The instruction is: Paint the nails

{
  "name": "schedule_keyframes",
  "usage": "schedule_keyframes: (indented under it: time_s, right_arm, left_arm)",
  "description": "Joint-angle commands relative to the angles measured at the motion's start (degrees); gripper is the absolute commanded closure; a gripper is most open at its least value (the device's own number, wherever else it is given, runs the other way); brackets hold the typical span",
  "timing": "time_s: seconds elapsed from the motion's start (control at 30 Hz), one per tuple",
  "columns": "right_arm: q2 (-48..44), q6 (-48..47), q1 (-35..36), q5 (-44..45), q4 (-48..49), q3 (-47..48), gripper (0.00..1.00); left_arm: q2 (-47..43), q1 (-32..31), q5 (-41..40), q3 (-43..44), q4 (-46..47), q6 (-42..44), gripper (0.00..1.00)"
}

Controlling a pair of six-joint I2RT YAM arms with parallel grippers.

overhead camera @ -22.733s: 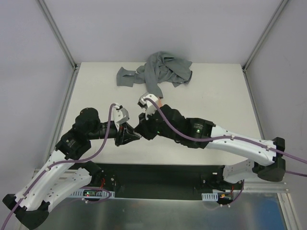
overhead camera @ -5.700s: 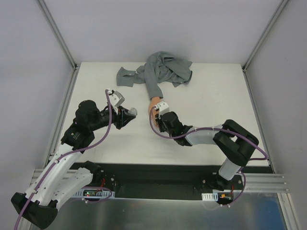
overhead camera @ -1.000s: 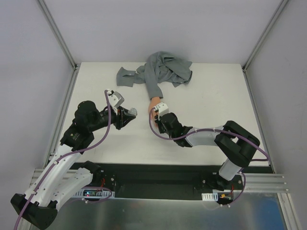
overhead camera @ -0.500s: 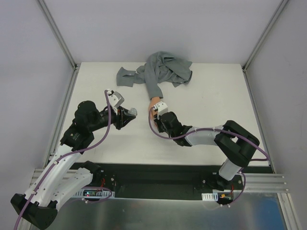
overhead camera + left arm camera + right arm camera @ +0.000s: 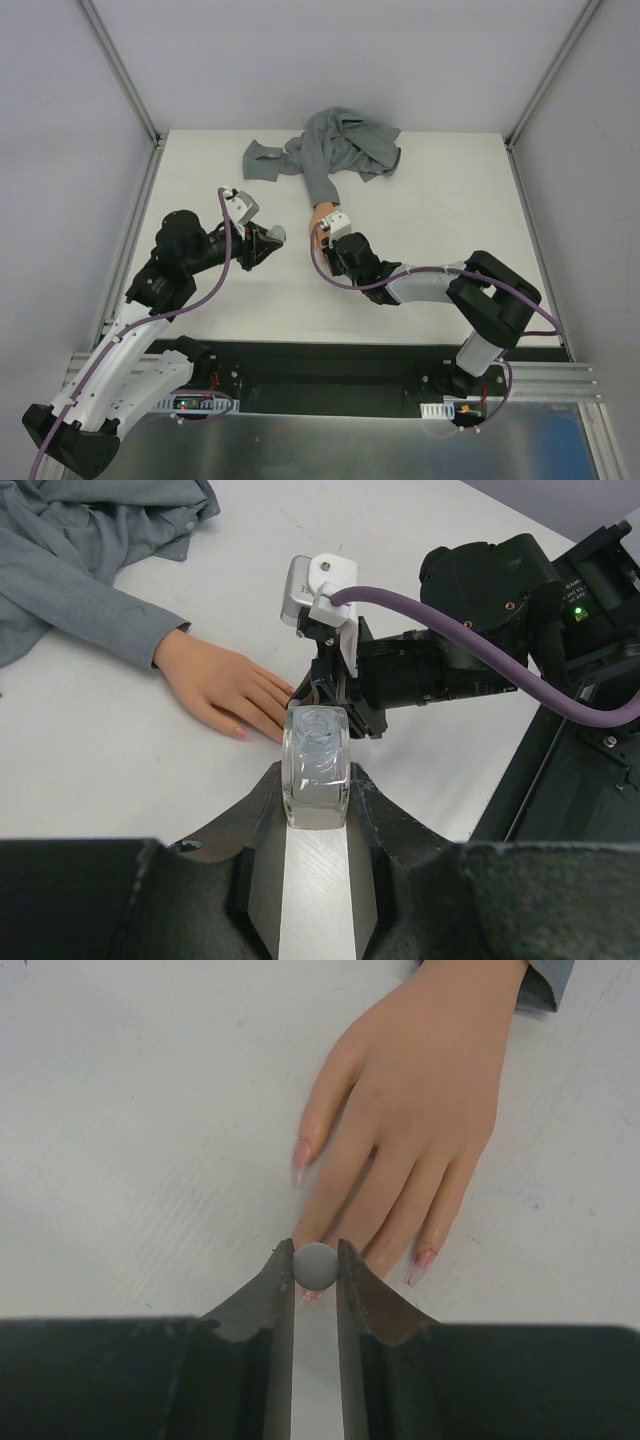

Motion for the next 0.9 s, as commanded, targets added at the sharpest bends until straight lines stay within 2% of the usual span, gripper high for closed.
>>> schedule_keyframes:
  time_s: [0.0, 0.87]
  right_arm:
    - [-0.7, 0.9, -0.2, 0.2, 1.5, -0.1, 1.00]
    - [-2.0, 1.5, 1.8, -1.4, 1.4, -2.6, 0.99]
  left_arm:
    - [-0.2, 0.8, 1.9, 0.0, 3.2, -0.6, 1.00]
    - [-0.6, 0.8, 1.9, -0.1, 3.2, -0.6, 1.00]
